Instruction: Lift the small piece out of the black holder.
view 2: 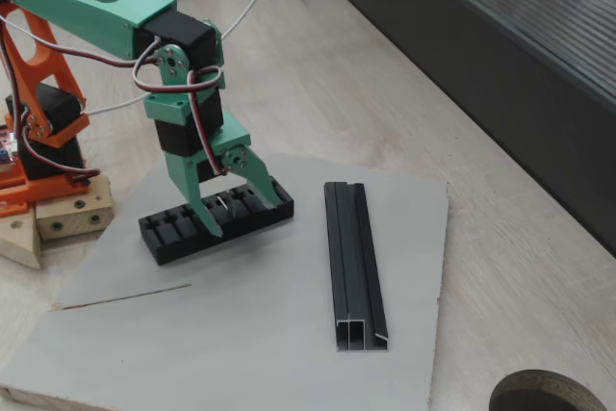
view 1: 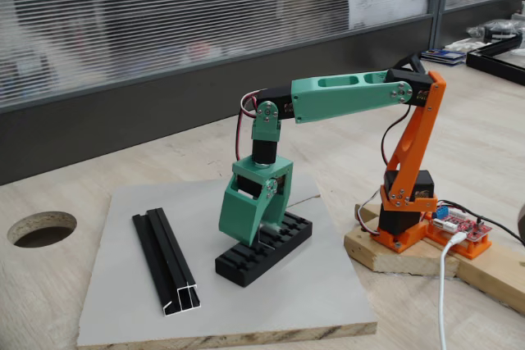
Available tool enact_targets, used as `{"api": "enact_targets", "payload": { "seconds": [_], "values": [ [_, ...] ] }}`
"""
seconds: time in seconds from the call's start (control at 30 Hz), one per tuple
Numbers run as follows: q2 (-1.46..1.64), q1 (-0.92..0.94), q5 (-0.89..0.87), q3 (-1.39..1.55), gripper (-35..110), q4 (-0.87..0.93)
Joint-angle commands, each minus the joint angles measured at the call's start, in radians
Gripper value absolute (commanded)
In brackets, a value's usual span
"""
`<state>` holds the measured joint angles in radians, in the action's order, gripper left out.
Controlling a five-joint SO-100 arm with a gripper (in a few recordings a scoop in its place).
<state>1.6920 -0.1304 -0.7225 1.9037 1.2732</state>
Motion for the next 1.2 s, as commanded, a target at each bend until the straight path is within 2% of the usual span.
{"api": "enact_targets", "payload": {
  "seconds": [0.0, 0.3, 1.17],
  "values": [
    [0.023, -0.018, -0.003, -0.015, 54, 0.000],
    [0.008, -0.017, -0.005, -0.112, 54, 0.002],
    [-0.064, -0.020, -0.005, -0.120, 54, 0.003]
  ]
}}
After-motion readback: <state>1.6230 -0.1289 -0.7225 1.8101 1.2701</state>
